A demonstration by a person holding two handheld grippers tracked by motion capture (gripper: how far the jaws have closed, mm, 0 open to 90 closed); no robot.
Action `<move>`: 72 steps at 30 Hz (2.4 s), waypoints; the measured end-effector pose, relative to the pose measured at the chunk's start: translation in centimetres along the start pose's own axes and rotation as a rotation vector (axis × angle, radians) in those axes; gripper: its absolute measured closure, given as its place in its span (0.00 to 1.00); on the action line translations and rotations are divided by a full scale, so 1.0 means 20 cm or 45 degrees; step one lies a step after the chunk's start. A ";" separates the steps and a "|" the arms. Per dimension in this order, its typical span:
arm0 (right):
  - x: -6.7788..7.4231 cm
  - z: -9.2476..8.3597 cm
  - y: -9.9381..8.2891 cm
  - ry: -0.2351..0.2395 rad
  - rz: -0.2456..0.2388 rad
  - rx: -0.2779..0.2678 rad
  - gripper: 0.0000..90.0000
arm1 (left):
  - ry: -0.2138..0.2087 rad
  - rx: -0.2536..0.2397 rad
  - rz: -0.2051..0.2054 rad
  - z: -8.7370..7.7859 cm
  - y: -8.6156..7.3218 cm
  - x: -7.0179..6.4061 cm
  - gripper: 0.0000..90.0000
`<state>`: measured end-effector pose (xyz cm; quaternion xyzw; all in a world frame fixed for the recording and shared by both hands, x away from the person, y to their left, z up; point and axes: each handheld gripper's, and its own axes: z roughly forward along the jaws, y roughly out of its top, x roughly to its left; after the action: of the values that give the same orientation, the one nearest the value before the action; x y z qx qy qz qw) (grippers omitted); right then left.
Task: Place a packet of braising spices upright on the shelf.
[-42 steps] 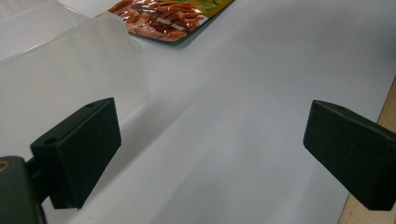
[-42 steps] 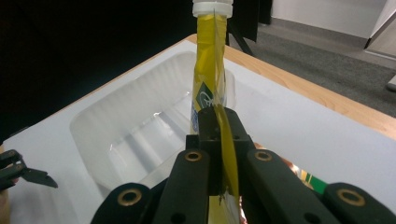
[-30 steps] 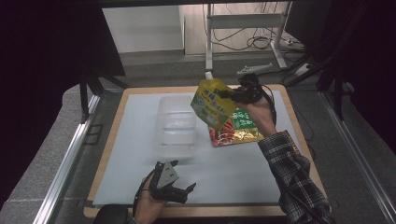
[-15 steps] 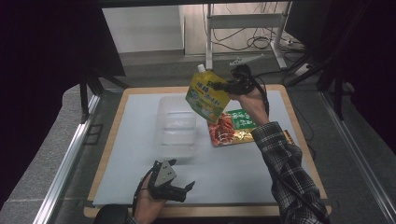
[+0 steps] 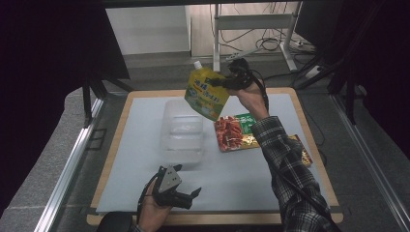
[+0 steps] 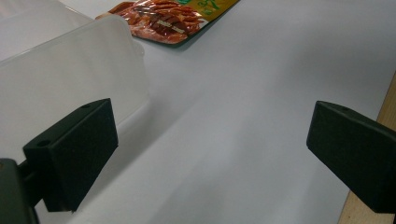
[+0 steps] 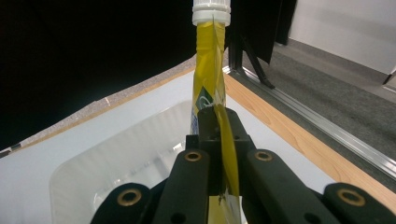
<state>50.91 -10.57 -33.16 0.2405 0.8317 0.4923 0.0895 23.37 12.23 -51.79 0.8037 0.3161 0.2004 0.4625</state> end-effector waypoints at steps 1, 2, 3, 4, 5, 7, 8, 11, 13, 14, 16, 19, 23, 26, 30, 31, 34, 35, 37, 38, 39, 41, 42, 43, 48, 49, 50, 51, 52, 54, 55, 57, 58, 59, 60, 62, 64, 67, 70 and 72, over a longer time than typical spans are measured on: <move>0.00 0.01 0.01 0.004 -0.001 0.002 0.99 | 0.000 0.000 0.001 0.00 0.00 0.00 0.02; 0.00 0.02 0.01 0.006 -0.004 0.005 0.99 | 0.000 0.001 0.002 0.00 0.00 0.00 0.02; 0.00 0.04 0.02 0.006 -0.004 0.006 0.99 | 0.001 0.002 0.002 0.00 0.00 0.00 0.02; 0.00 0.05 0.02 0.008 -0.007 0.006 0.99 | 0.001 0.004 0.003 0.00 0.00 0.00 0.02; 0.00 0.06 0.03 0.008 -0.008 0.007 0.99 | 0.001 0.006 0.005 0.00 0.00 0.00 0.02; 0.00 0.09 0.04 0.013 -0.019 0.009 0.99 | 0.000 0.005 0.005 0.00 0.00 0.00 0.02; 0.00 0.10 0.04 0.015 -0.016 0.010 0.99 | 0.000 0.005 0.006 0.00 0.00 0.00 0.02; 0.01 0.13 0.05 0.021 -0.023 0.012 0.99 | -0.001 0.005 0.006 0.00 0.00 0.00 0.02; 0.01 0.16 0.06 0.023 -0.025 0.012 0.99 | -0.001 0.005 0.006 0.00 0.00 0.00 0.02; 0.02 0.17 0.07 0.027 -0.026 0.014 0.99 | -0.002 0.005 0.007 0.00 0.00 0.00 0.02; 0.02 0.19 0.08 0.028 -0.034 0.017 0.99 | -0.007 0.006 0.009 0.00 0.00 0.00 0.02; 0.03 0.23 0.09 0.030 -0.037 0.026 0.99 | -0.013 0.004 0.014 0.00 0.00 -0.01 0.02; 0.04 0.27 0.10 0.031 -0.042 0.035 0.99 | -0.018 0.002 0.013 0.00 0.00 -0.01 0.02; 0.05 0.30 0.10 0.027 -0.047 0.050 0.99 | -0.019 0.001 0.015 0.00 0.00 -0.01 0.02; 0.07 0.35 0.10 0.025 -0.062 0.077 0.99 | -0.019 0.005 0.018 0.00 0.00 -0.01 0.02; 0.07 0.35 0.10 0.027 -0.062 0.083 0.99 | -0.020 0.006 0.019 0.00 0.00 -0.01 0.02; 0.07 0.38 0.10 0.020 -0.076 0.104 0.99 | -0.021 0.010 0.021 0.01 0.00 -0.01 0.02; 0.08 0.39 0.10 0.020 -0.080 0.111 0.99 | -0.021 0.010 0.022 0.01 0.00 -0.01 0.02; 0.07 0.42 0.08 0.018 -0.079 0.121 0.99 | -0.021 0.009 0.021 0.01 0.00 -0.01 0.02; 0.07 0.43 0.08 0.020 -0.077 0.128 0.99 | -0.022 0.010 0.021 0.01 0.00 -0.01 0.02; 0.07 0.44 0.07 0.021 -0.077 0.133 0.99 | -0.021 0.010 0.021 0.01 0.00 -0.01 0.02; 0.07 0.45 0.06 0.022 -0.068 0.138 0.98 | -0.021 0.011 0.021 0.01 0.00 -0.01 0.02; 0.06 0.46 0.05 0.025 -0.067 0.141 0.98 | -0.022 0.011 0.021 0.01 0.00 -0.01 0.02; 0.06 0.47 0.04 0.025 -0.063 0.146 0.98 | -0.022 0.011 0.021 0.01 0.00 -0.01 0.02; 0.06 0.53 0.00 0.042 -0.039 0.137 0.98 | -0.021 0.012 0.025 0.01 0.00 -0.01 0.02; 0.06 0.54 0.00 0.047 -0.032 0.129 0.98 | -0.022 0.010 0.022 0.01 0.00 -0.01 0.02; 0.06 0.55 -0.01 0.050 -0.026 0.124 0.98 | -0.022 0.010 0.021 0.01 0.00 -0.01 0.02; 0.06 0.56 -0.01 0.054 -0.017 0.120 0.98 | -0.022 0.010 0.021 0.01 0.00 -0.01 0.02; 0.07 0.57 -0.02 0.055 -0.009 0.118 0.98 | -0.023 0.010 0.022 0.01 0.00 -0.02 0.02; 0.06 0.59 -0.03 0.049 0.004 0.126 0.99 | -0.024 0.012 0.025 0.01 0.00 -0.02 0.02; 0.06 0.60 -0.04 0.038 0.014 0.140 0.99 | -0.023 0.014 0.026 0.01 0.00 -0.02 0.02; 0.05 0.61 -0.06 0.042 0.048 0.114 0.99 | -0.022 0.014 0.027 0.01 0.00 -0.02 0.02; 0.05 0.61 -0.06 0.041 0.046 0.112 0.99 | -0.022 0.013 0.028 0.01 0.00 -0.02 0.02; 0.05 0.60 -0.05 0.041 0.043 0.116 0.99 | -0.022 0.013 0.026 0.01 0.00 -0.02 0.02; 0.05 0.60 -0.05 0.042 0.034 0.120 0.98 | -0.022 0.013 0.025 0.01 0.00 -0.02 0.02; 0.07 0.60 -0.04 0.022 0.007 0.130 0.92 | -0.020 0.010 0.021 0.01 0.00 -0.01 0.02; 0.07 0.59 -0.04 0.016 0.007 0.112 0.85 | -0.020 0.008 0.019 0.01 0.00 -0.01 0.02; 0.07 0.57 -0.03 -0.009 -0.002 0.097 0.68 | -0.022 0.009 0.019 0.01 0.00 -0.01 0.02; 0.08 0.56 -0.04 -0.043 -0.021 0.123 0.53 | -0.026 0.013 0.024 0.01 0.00 -0.02 0.02; 0.07 0.56 -0.05 -0.067 -0.028 0.140 0.47 | -0.026 0.015 0.025 0.01 0.00 -0.02 0.02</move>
<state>53.61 -1.56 -39.44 0.2486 0.8574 0.4386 0.1034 23.29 11.82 -51.92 0.8115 0.3047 0.1947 0.4589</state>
